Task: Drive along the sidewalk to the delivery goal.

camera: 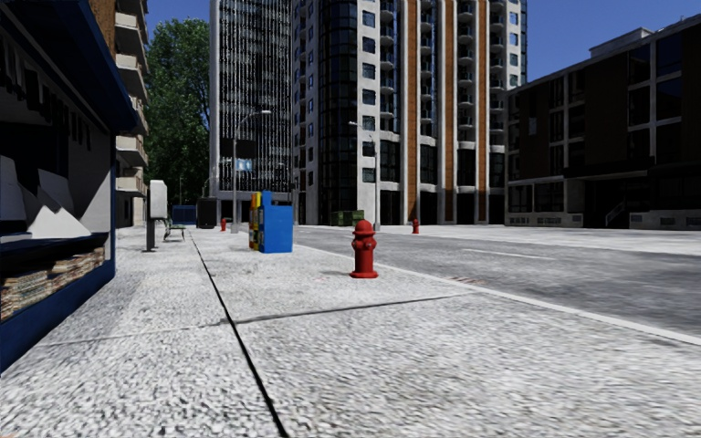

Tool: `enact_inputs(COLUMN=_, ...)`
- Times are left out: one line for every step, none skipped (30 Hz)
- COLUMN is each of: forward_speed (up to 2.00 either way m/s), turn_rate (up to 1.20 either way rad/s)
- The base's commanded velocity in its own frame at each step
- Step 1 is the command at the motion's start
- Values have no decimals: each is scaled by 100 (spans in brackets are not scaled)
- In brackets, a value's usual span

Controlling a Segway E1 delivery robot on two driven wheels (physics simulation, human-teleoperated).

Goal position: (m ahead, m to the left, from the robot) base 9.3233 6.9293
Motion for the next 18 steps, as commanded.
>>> enact_inputs(forward_speed=200, turn_rate=60)
enact_inputs(forward_speed=200, turn_rate=60)
enact_inputs(forward_speed=200, turn_rate=60)
enact_inputs(forward_speed=200, turn_rate=60)
enact_inputs(forward_speed=200, turn_rate=60)
enact_inputs(forward_speed=200, turn_rate=60)
enact_inputs(forward_speed=200, turn_rate=60)
enact_inputs(forward_speed=200, turn_rate=59)
enact_inputs(forward_speed=200, turn_rate=53)
enact_inputs(forward_speed=200, turn_rate=49)
enact_inputs(forward_speed=200, turn_rate=47)
enact_inputs(forward_speed=200, turn_rate=46)
enact_inputs(forward_speed=200, turn_rate=45)
enact_inputs(forward_speed=200, turn_rate=45)
enact_inputs(forward_speed=200, turn_rate=45)
enact_inputs(forward_speed=200, turn_rate=45)
enact_inputs(forward_speed=200, turn_rate=45)
enact_inputs(forward_speed=200, turn_rate=42)
